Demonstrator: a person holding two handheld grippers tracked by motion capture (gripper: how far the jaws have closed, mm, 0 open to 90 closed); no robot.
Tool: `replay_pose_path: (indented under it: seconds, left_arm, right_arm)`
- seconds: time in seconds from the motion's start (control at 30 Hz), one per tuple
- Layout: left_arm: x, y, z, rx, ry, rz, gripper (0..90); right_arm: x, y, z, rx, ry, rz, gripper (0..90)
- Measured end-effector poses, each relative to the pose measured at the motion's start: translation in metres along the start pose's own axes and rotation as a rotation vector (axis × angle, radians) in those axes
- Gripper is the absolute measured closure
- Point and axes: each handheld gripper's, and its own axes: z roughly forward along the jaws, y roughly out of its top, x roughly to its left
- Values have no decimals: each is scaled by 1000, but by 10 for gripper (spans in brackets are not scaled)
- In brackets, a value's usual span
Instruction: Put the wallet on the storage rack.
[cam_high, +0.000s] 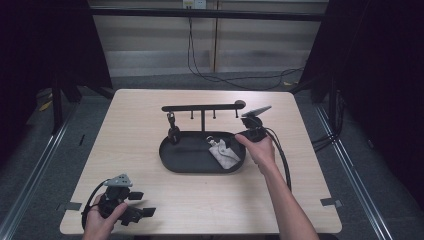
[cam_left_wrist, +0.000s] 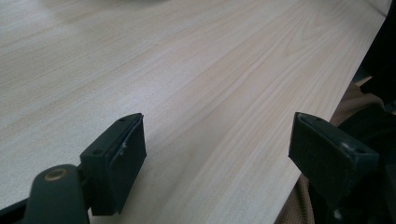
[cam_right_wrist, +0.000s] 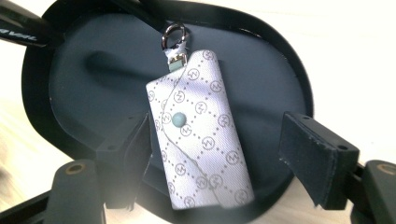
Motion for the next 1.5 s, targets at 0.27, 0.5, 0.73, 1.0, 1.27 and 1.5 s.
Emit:
replay_pose_path:
  seconds: [0.27, 0.5, 0.73, 1.0, 1.27, 1.5]
  left_arm:
    - [2, -1, -2, -33, 9, -29, 189]
    - [3, -1, -4, -41, 13, -31, 189]
    - [4, -2, -5, -44, 5, -38, 189]
    - [2, -2, -4, -57, -2, -49, 189]
    - [3, -2, -3, -55, -1, -54, 189]
    - [2, -3, -5, -95, 15, -61, 189]
  right_arm:
    - [1, -6, -11, -50, 16, -33, 251]
    - [5, -14, -20, -82, 18, -72, 254]
    - [7, -28, -23, -97, 38, -104, 282]
    - [-8, -51, -35, -152, 43, -119, 281]
    - [-18, -72, -42, -190, 26, -138, 205]
    - [-21, -91, -49, -210, 26, -139, 176]
